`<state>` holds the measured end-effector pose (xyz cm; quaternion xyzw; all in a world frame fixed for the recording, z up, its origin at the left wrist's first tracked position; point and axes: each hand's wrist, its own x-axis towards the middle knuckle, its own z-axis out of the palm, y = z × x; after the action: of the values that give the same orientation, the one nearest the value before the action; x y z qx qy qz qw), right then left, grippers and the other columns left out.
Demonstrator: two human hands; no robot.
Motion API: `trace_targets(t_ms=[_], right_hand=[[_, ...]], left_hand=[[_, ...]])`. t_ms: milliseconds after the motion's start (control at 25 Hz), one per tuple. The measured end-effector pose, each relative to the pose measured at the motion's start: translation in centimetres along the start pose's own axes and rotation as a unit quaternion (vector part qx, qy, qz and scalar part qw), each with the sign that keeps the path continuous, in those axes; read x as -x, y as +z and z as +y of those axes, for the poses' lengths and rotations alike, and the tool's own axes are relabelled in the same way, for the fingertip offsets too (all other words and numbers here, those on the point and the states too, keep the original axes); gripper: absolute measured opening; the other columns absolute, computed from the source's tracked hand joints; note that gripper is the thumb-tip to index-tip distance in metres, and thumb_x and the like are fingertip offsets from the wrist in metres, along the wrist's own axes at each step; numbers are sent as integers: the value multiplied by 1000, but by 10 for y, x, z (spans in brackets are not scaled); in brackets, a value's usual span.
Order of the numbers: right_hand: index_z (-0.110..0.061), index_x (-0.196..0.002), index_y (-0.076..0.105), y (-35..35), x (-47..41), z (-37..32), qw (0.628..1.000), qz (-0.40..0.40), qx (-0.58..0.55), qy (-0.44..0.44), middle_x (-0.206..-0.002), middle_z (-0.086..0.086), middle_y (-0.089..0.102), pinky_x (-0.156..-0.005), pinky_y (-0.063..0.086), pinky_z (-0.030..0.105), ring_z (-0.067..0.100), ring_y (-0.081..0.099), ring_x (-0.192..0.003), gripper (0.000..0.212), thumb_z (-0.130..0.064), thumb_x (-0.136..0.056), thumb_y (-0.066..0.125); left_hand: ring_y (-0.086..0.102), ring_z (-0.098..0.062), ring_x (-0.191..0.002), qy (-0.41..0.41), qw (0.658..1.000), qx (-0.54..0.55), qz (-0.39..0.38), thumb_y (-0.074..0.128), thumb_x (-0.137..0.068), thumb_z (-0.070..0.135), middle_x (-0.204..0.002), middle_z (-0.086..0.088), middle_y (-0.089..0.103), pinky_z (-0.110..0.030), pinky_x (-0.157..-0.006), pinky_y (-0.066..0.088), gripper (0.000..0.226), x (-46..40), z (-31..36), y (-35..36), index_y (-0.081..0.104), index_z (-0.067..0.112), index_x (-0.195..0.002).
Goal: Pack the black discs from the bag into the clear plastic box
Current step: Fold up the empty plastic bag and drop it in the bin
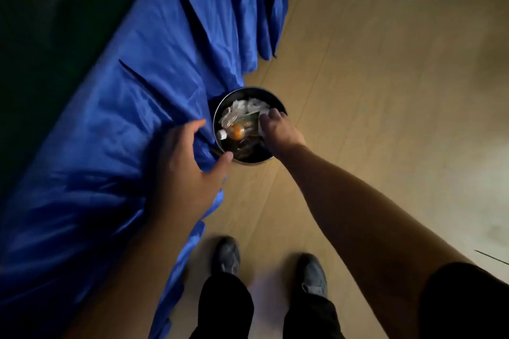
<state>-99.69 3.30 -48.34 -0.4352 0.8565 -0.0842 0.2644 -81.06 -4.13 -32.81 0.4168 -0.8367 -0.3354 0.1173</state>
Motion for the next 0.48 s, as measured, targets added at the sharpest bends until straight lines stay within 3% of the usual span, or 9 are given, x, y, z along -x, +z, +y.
trace_targets(t_ms=[120,200,320,480], right_hand=[[-4,-137,51,54,-39,2,997,-40,23,65,-130,19,48,-88,50,54,41,52,-118,37,-13,-102,43],[-11,-143,49,81,-54,6,992,-88,15,91,-135,17,51,-93,49,51,39,54,-122,41,-17,-102,44],[-4,-149,40,111,-60,16,979,-167,35,110,-138,16,58,-92,52,45,34,59,-124,64,-18,-92,65],[-7,-146,45,108,-53,14,979,-158,73,107,-136,14,60,-86,54,44,32,62,-121,68,-21,-85,73]], left_hand=[[55,-20,-117,8,1000,-10,5,78,-77,37,-124,-5,61,-38,-98,46,60,-16,-12,16,57,17,-129],[55,-19,-120,16,1000,-3,-10,81,-79,34,-126,-1,59,-43,-99,47,60,-27,-17,29,56,17,-131],[55,-15,-118,29,999,-21,-23,81,-78,31,-123,5,55,-37,-97,47,59,-38,-24,39,56,19,-131],[54,-10,-114,44,998,-29,-31,80,-77,30,-119,11,50,-22,-90,41,58,-35,-22,40,56,21,-129]])
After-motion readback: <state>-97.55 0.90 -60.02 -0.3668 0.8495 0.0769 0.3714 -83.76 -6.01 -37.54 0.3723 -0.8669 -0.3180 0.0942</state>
